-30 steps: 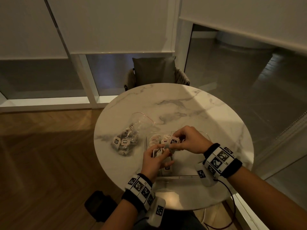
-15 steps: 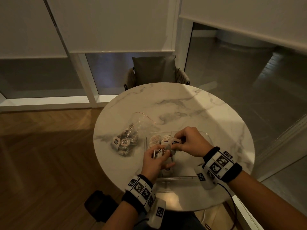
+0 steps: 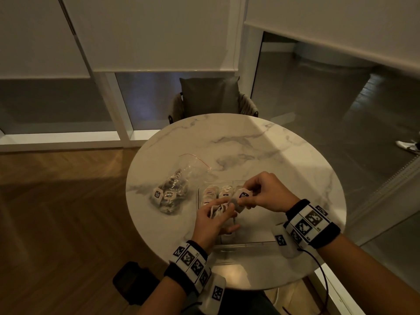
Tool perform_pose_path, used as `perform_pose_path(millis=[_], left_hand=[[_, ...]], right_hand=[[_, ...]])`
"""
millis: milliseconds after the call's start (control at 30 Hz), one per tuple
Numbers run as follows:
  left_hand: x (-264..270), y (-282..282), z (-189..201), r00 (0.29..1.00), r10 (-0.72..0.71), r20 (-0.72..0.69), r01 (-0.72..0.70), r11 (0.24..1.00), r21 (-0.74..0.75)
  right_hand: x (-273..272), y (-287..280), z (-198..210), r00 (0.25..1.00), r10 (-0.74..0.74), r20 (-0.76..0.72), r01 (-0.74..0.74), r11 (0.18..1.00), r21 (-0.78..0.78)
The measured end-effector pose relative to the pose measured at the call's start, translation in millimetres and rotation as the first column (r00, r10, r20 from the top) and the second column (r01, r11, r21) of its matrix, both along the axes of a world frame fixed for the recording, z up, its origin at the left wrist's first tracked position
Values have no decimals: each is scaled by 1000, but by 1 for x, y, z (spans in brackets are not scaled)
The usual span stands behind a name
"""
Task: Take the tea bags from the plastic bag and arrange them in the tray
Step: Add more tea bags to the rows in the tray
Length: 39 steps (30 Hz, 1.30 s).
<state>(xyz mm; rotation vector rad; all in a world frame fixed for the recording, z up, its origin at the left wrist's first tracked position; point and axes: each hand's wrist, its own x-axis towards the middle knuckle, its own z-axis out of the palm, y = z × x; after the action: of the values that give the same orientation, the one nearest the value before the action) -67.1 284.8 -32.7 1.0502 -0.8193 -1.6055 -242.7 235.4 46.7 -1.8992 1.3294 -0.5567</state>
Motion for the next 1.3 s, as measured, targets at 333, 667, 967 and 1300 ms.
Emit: perform_pose_path(millis=[333,667,967,1300], left_hand=[[-3,1,0,997,73,-18,-73,997,-29],[13,-3,3,919,209,-334,-171,975,139],[15,-1,2,894,183,-410,-129,979,156],[18,0,1,840,164,-516,-87,982,170]], right_hand=[[-12,-16,11,997,-13,-76,9,999,-49],[-10,-64,-12,795,28,-606,-12,999,30],[21,-72,-25,633,195,-750,-132,981,144],[25,-78,-21,584,85,-808,-154,988,-7]])
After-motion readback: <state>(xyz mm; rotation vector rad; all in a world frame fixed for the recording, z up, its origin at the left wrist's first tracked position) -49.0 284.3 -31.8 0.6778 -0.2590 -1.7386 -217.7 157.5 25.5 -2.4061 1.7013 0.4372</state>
